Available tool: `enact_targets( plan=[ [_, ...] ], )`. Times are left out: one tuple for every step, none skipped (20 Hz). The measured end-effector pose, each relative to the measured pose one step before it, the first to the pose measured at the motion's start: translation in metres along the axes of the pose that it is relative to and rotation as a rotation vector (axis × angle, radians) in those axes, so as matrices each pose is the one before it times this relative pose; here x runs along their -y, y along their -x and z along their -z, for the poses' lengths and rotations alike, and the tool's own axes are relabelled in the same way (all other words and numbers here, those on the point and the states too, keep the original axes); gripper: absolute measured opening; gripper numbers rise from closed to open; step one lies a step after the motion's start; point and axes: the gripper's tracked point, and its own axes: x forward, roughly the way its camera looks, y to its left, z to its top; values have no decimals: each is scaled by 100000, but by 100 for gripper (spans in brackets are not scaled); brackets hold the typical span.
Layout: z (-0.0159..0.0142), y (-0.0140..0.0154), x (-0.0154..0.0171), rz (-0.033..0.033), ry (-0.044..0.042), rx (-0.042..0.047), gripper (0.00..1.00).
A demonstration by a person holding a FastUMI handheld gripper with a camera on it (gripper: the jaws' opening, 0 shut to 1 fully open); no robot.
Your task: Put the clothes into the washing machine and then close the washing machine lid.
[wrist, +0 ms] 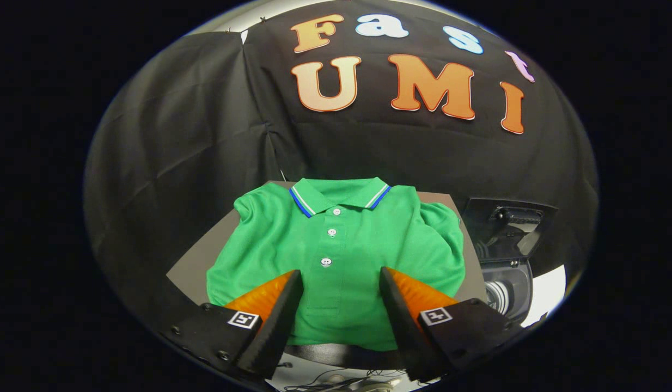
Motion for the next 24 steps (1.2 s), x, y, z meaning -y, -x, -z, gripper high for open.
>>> enact_targets(
  plan=[
    [139, 50, -177, -1182, -626, -709, 86],
    [-15, -33, -33, -619, -645, -398, 82],
    [75, -135, -250, -668, -565, -1279, 72],
    [-70, -58, -268, -1331, 315, -998, 65],
    [60, 28, -194, 314, 1059, -1456, 60],
    [-68, -67, -296, -1148, 1005, -661, 54],
    [-157, 198, -211, 423, 417, -552, 35],
    [-210, -133, 26, 17, 474, -247, 34],
    [410, -67, 78, -567, 733, -1176, 28],
    [-172, 22, -84, -184, -1943, -79, 24],
    [-93, 394, -158, -1854, -1578, -1898, 20],
    [-660, 945, -286, -2060, -2421, 1468, 14],
    [-1383, -18, -56, -1235, -1177, 4343, 8],
    [-1628, 555, 152, 172, 1690, 4073, 8],
    [-1320, 825, 395, 878, 2258, 2881, 8],
    [-1471, 835, 171, -234, 1047, 2528, 8],
    [-1543, 768, -49, -448, -589, 3141, 8],
    [-1594, 838, 226, -451, -1202, 2968, 8],
    [-1349, 1112, 368, -538, -1228, 2999, 8],
    [-1431, 1103, 203, -463, -1398, 3066, 8],
    [-1768, 1126, 181, -477, -1278, 3289, 8],
    [-1450, 763, 254, -270, -863, 2519, 8],
    [-1324, 633, 569, 198, -663, 2508, 8],
    [-1216, 608, 650, 660, -227, 2036, 8]
  ],
)
